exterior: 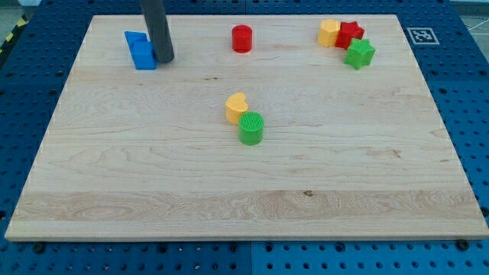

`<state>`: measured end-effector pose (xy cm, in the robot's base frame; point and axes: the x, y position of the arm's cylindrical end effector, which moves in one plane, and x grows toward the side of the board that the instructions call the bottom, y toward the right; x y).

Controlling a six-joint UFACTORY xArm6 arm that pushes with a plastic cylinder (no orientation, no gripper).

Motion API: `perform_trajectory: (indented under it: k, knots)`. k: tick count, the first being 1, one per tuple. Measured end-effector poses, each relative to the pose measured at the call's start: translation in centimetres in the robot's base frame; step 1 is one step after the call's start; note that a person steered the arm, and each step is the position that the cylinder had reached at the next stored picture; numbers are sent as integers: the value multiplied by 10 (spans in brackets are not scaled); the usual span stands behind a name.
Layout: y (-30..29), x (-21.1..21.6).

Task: Slide the blue cube along with blue triangle towards top left

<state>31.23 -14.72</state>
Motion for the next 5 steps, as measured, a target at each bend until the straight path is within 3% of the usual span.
perform_trajectory:
  k: [3, 5]
  knots:
    - [4, -27]
    - [9, 55]
